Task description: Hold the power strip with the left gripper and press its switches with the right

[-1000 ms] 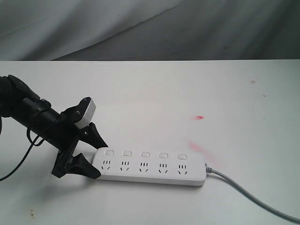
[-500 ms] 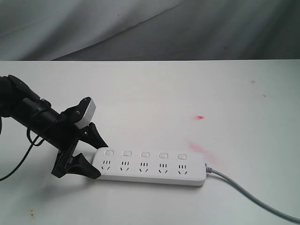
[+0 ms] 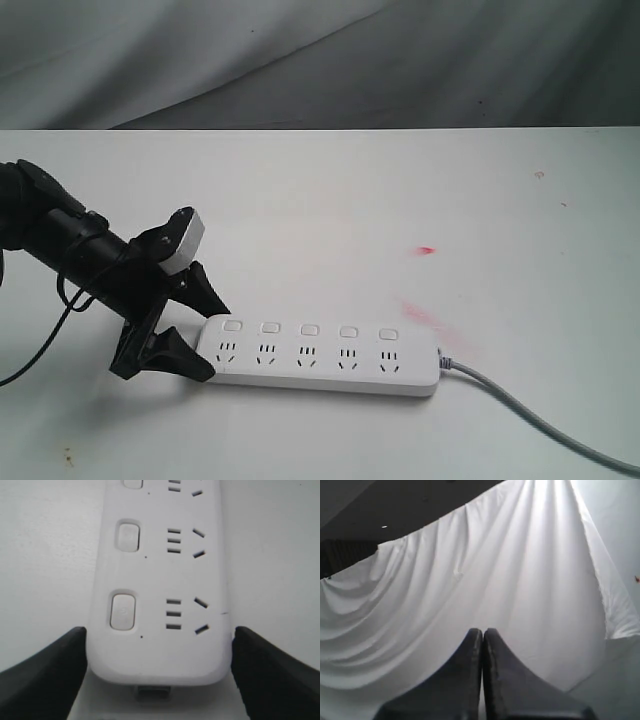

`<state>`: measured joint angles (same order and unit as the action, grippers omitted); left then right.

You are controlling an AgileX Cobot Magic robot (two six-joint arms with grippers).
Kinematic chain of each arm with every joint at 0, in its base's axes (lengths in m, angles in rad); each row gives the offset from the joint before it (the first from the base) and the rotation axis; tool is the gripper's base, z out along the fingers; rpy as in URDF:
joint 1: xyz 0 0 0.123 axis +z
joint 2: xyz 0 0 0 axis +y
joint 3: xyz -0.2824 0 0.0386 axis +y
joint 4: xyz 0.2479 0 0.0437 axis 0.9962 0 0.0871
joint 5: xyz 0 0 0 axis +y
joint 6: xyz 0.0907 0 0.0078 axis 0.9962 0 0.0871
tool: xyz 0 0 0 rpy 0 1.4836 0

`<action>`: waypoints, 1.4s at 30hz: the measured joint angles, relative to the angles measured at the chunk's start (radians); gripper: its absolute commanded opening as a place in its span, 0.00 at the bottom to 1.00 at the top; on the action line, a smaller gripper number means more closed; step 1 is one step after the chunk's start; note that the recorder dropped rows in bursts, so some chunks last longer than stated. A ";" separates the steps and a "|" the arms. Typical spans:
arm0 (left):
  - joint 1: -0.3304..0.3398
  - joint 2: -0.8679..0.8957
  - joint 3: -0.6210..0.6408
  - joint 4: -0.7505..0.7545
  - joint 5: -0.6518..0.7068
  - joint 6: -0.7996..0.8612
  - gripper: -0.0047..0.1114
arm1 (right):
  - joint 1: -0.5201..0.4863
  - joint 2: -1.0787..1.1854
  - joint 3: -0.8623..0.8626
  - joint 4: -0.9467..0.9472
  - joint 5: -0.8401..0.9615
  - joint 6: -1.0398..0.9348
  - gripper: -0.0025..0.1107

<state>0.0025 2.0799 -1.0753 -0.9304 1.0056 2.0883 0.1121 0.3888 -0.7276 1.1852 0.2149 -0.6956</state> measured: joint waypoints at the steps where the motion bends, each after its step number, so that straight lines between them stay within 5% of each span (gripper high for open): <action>1: 0.000 0.000 0.000 0.000 0.000 0.000 0.45 | -0.011 0.000 0.012 -0.010 0.000 0.030 0.02; 12: 0.000 0.000 0.000 0.000 0.000 0.000 0.45 | -0.152 0.000 0.127 -0.377 0.069 0.426 0.02; 42: 0.000 0.000 0.000 0.000 0.000 0.000 0.45 | -0.164 -0.091 0.483 -1.001 0.015 0.647 0.02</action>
<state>0.0025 2.0799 -1.0753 -0.9304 1.0056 2.0883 -0.0516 0.2982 -0.2448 0.1842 0.2294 -0.0488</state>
